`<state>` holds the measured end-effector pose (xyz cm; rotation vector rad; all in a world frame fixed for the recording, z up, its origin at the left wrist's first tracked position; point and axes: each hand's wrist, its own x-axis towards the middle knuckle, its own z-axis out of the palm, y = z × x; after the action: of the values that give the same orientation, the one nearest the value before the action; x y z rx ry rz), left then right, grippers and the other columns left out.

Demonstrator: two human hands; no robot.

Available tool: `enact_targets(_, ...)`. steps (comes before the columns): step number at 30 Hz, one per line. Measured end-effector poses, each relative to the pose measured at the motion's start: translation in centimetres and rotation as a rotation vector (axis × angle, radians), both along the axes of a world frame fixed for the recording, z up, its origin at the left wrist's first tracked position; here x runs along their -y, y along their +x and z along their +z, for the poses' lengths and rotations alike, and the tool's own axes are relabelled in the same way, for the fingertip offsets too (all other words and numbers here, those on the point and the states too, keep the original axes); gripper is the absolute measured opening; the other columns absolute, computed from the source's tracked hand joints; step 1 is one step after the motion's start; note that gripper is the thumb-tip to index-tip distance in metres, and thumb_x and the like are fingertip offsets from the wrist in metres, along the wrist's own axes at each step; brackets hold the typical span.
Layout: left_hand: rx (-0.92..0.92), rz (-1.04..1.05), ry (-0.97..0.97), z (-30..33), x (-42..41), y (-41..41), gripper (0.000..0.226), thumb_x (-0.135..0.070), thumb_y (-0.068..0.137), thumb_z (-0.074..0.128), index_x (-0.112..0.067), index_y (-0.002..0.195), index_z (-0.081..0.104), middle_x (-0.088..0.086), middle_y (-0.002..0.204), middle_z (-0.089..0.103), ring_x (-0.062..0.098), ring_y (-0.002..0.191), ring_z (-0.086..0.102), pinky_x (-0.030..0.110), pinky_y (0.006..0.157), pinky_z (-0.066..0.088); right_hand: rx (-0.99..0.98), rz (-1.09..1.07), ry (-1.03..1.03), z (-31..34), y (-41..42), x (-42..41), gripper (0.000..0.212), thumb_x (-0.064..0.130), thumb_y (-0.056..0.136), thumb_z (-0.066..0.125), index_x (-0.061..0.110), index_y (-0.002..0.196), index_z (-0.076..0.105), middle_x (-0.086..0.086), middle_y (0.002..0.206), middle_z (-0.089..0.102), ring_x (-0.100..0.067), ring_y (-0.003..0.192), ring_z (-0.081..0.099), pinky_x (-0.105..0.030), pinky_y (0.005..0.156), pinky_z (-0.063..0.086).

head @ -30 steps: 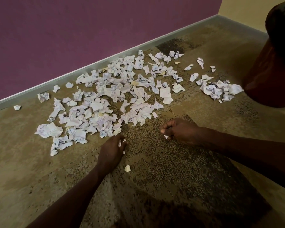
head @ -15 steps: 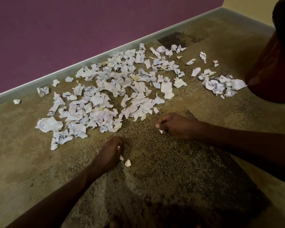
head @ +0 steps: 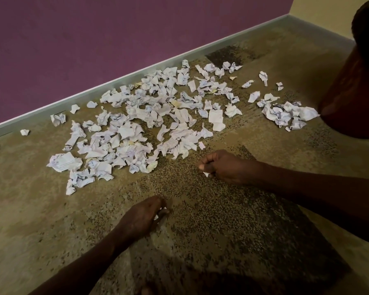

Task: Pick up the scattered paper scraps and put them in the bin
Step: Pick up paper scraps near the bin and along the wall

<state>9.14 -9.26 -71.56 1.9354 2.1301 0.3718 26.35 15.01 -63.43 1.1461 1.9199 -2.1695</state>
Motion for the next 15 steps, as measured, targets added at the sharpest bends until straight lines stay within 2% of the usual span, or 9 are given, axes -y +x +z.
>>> enact_targets(2,0.0,0.047,0.02,0.0,-0.5,0.3,0.048,-0.059,0.098,0.021,-0.025,0.104,0.053,-0.01,0.097,0.058,0.006,0.079,0.055,0.02,0.065,0.041,-0.003,-0.012,-0.005,0.3,0.3,-0.1,0.009,-0.004,0.092,0.057,-0.007,0.097,0.065,-0.001,0.084,0.064,-0.005,0.066,0.059,-0.019,0.053,0.045)
enact_targets(5,0.066,0.141,0.093,1.4,-2.6,1.2,0.034,-0.051,0.096,0.028,-0.025,0.089,0.049,-0.011,0.08,0.053,0.008,0.064,0.051,0.02,0.053,0.037,-0.013,-0.053,0.0,0.7,0.9,-0.6,0.009,-0.003,0.091,0.059,0.002,0.088,0.065,-0.003,0.086,0.063,-0.012,0.073,0.056,-0.019,0.054,0.045)
enact_targets(8,0.316,0.348,0.144,3.4,-7.0,2.6,0.026,-0.038,0.091,0.038,-0.024,0.072,0.046,-0.003,0.065,0.057,0.015,0.058,0.057,0.035,0.056,0.048,-0.008,-0.111,0.048,1.4,1.9,-1.4,0.006,0.001,0.091,0.062,-0.001,0.093,0.067,-0.004,0.085,0.065,-0.008,0.068,0.055,-0.021,0.057,0.045)
enact_targets(10,0.413,0.432,0.262,5.3,-10.6,4.0,0.028,-0.025,0.091,0.041,-0.02,0.064,0.047,0.0,0.056,0.055,0.008,0.049,0.052,0.029,0.051,0.043,-0.019,-0.168,0.056,2.1,2.7,-2.2,0.005,0.001,0.091,0.062,-0.001,0.091,0.066,0.0,0.071,0.064,-0.003,0.057,0.054,-0.018,0.051,0.044)
enact_targets(11,0.426,0.443,0.327,6.5,-12.5,4.8,0.03,-0.022,0.089,0.04,-0.022,0.06,0.043,-0.004,0.051,0.049,0.006,0.045,0.049,0.021,0.046,0.036,-0.025,-0.195,0.058,2.5,3.1,-2.8,0.004,0.001,0.091,0.062,-0.001,0.09,0.065,0.001,0.066,0.062,-0.001,0.053,0.053,-0.016,0.049,0.044)
enact_targets(12,0.431,0.448,0.385,7.8,-14.2,5.8,0.032,-0.022,0.089,0.038,-0.025,0.057,0.039,-0.008,0.048,0.043,0.004,0.044,0.049,0.015,0.043,0.03,-0.033,-0.221,0.058,2.9,3.6,-3.4,0.004,0.002,0.091,0.063,-0.001,0.089,0.065,0.0,0.067,0.061,-0.002,0.053,0.052,-0.016,0.049,0.044)
enact_targets(15,0.461,0.493,0.504,11.2,-19.0,8.2,0.044,-0.025,0.101,0.036,-0.022,0.057,0.037,-0.009,0.046,0.036,0.008,0.042,0.042,0.016,0.041,0.026,-0.088,-0.295,0.031,4.1,5.1,-5.6,0.007,0.002,0.091,0.063,0.002,0.084,0.066,-0.007,0.074,0.061,-0.006,0.055,0.053,-0.018,0.052,0.046)
